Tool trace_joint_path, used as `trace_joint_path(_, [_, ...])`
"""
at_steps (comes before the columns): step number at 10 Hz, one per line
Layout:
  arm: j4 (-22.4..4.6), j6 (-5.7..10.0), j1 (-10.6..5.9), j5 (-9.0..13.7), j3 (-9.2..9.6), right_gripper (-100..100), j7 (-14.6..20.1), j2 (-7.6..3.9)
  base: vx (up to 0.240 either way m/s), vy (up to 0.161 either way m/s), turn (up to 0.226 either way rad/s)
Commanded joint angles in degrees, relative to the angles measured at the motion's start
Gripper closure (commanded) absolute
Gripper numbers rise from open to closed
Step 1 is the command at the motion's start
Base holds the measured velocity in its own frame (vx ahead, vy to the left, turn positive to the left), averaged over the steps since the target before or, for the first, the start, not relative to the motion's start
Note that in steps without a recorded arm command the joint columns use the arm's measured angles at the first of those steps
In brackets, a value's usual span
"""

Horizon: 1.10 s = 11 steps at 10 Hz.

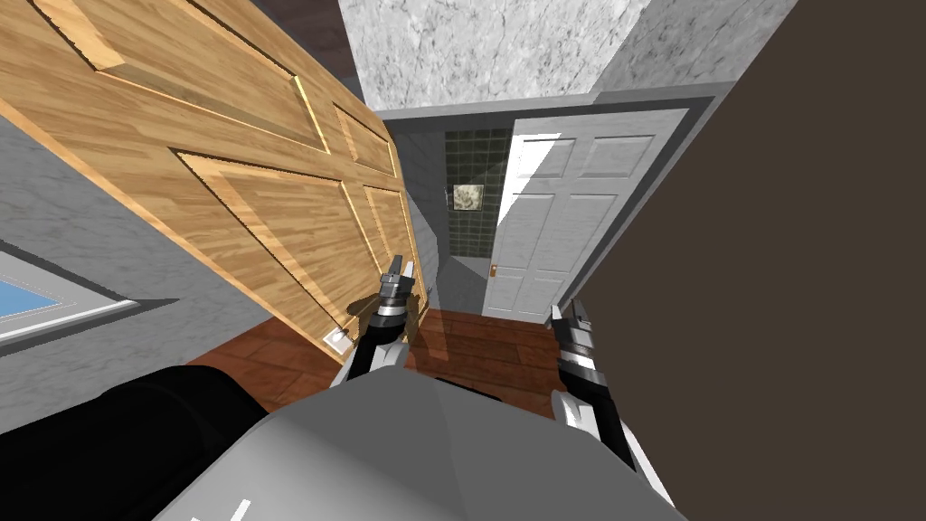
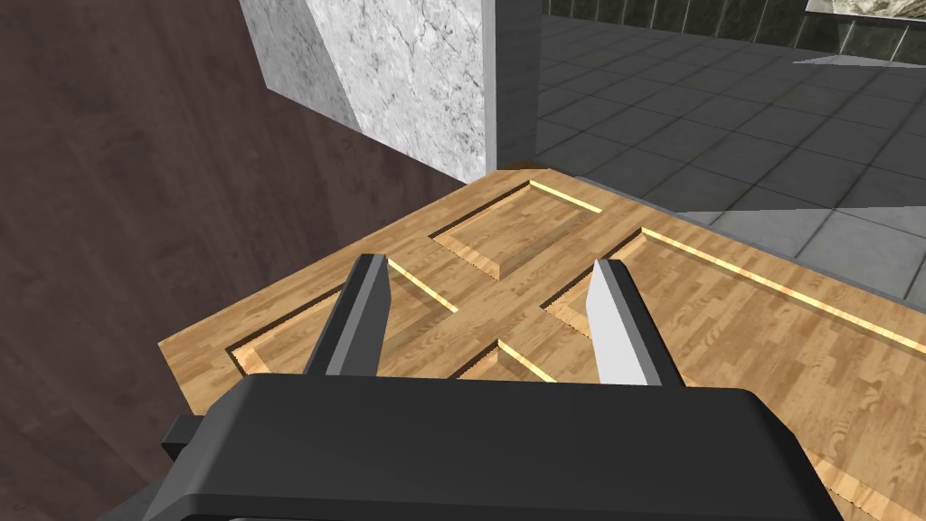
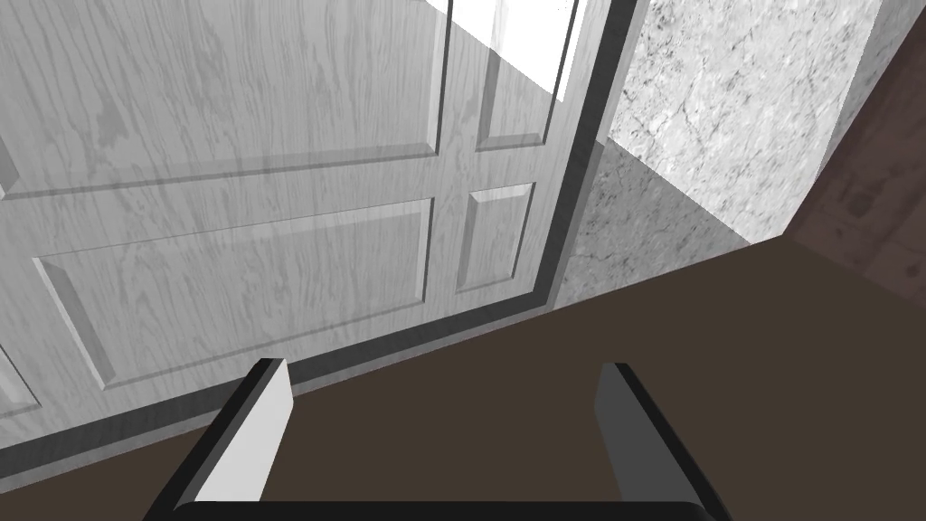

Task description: Pull the door open

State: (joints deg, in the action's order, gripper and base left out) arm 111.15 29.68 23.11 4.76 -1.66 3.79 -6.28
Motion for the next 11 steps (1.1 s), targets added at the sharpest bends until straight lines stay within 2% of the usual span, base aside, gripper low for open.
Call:
trace_joint_path(1, [-1.8,0.65,-0.23,0.1,0.16,-100,0.3,-0.43,0.105,0.045,0.021])
trace_joint_path(11, [-14.3,4.82,-2.45,0.4,1.11,-100,2.2,-3.02,0.100,0.033,0.028])
